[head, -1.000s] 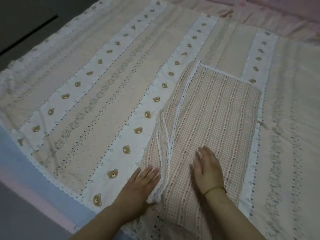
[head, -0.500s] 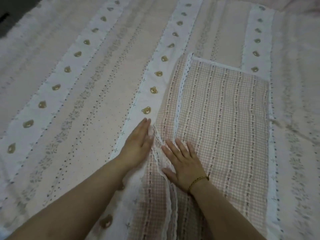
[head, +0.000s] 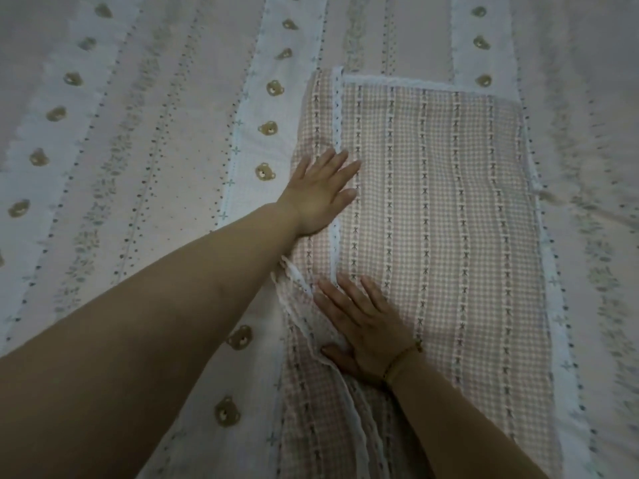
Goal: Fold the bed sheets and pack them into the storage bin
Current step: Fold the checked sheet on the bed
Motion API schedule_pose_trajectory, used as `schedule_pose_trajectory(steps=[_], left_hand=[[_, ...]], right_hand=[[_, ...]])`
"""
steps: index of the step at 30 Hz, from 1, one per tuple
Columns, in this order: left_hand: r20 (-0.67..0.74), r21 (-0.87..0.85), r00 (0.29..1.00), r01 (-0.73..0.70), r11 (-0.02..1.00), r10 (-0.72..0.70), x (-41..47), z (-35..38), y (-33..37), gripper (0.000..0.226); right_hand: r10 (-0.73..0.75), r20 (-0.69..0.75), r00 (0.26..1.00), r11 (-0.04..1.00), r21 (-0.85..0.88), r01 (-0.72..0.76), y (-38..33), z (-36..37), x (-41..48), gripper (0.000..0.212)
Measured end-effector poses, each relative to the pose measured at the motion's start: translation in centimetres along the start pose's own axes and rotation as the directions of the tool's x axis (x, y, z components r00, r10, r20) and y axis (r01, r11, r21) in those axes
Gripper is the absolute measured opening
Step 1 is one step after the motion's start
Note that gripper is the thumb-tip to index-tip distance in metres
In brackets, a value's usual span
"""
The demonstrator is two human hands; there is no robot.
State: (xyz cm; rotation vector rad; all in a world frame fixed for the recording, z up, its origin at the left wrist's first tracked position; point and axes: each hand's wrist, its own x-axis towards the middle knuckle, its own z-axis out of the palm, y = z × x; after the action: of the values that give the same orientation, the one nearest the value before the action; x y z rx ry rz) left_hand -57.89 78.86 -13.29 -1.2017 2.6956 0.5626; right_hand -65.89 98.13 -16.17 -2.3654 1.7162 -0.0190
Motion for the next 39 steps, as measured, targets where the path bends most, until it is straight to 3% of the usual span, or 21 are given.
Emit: schedule_pose_trajectory(steps=[3, 6, 9, 12, 15, 17, 18, 22, 24, 28, 33, 35, 39], left_hand=[[-0.124, -0.181, 0.992, -0.014, 0.983, -0.009, -3.6, 0.9, -0.6, 0.066], [-0.293, -0.400, 0.948, -0.004, 0.917, -0.124, -10.1, 1.4, -0.4, 0.070], [-0.259, -0.420, 0.953, 0.034, 0.907, -0.156, -17.4, 3.4, 2.7, 0.083], [-0.199, -0.206, 0.978, 0.025, 0.978, -0.067, -23.1, 7.6, 7.7, 0.071], [-0.144, -0.024, 0.990, 0.000, 1.000, -0.004, -26.3, 9.8, 11.1, 0.058], [-0.080, 0.033, 0.996, -0.044, 0.998, 0.046, -27.9, 10.0, 12.1, 0.058], [-0.044, 0.062, 0.996, -0.070, 0.996, 0.073, -29.0, 10.3, 12.6, 0.059], [0.006, 0.151, 0.991, -0.136, 0.979, 0.136, -31.9, 11.0, 13.7, 0.071], [-0.025, 0.161, 0.991, -0.124, 0.979, 0.130, -32.1, 11.0, 13.6, 0.078], [-0.098, 0.225, 0.969, -0.200, 0.954, 0.226, -31.5, 10.2, 12.8, 0.094], [-0.038, 0.389, 0.946, -0.283, 0.877, 0.322, -30.8, 8.9, 12.2, 0.111], [-0.044, 0.413, 0.939, -0.295, 0.862, 0.342, -30.4, 9.0, 12.5, 0.105], [-0.150, 0.374, 0.919, -0.289, 0.881, 0.365, -29.3, 8.3, 13.6, 0.052]], right_hand=[[0.037, 0.025, 0.999, 0.999, 0.012, -0.037, -0.4, -0.3, -0.1, 0.061], [0.052, 0.053, 0.997, 0.999, 0.001, -0.052, -0.7, -0.9, -0.2, 0.063], [0.098, 0.100, 0.990, 0.995, 0.022, -0.101, -1.2, -1.3, -1.1, 0.065], [0.113, 0.074, 0.991, 0.994, 0.000, -0.113, -1.8, -2.0, -2.6, 0.080], [0.065, 0.242, 0.968, 0.998, -0.002, -0.066, -1.5, -2.8, -6.3, 0.093], [0.041, 0.266, 0.963, 0.997, 0.059, -0.059, -1.1, -3.4, -9.6, 0.095], [0.016, 0.215, 0.977, 1.000, 0.013, -0.019, -1.2, -3.6, -11.6, 0.093], [0.089, 0.319, 0.943, 0.996, -0.014, -0.089, -2.5, -2.8, -19.7, 0.063], [0.071, 0.319, 0.945, 0.997, -0.031, -0.065, -2.9, -2.7, -22.7, 0.069], [-0.012, 0.159, 0.987, 0.994, -0.101, 0.029, -1.2, -2.3, -26.7, 0.079], [0.157, 0.118, 0.981, 0.987, -0.060, -0.150, 0.0, -1.2, -27.5, 0.153], [0.131, -0.021, 0.991, 0.988, -0.083, -0.132, -0.8, -0.4, -26.7, 0.141], [0.138, -0.196, 0.971, 0.983, -0.094, -0.159, -1.5, -1.2, -25.2, 0.074]])
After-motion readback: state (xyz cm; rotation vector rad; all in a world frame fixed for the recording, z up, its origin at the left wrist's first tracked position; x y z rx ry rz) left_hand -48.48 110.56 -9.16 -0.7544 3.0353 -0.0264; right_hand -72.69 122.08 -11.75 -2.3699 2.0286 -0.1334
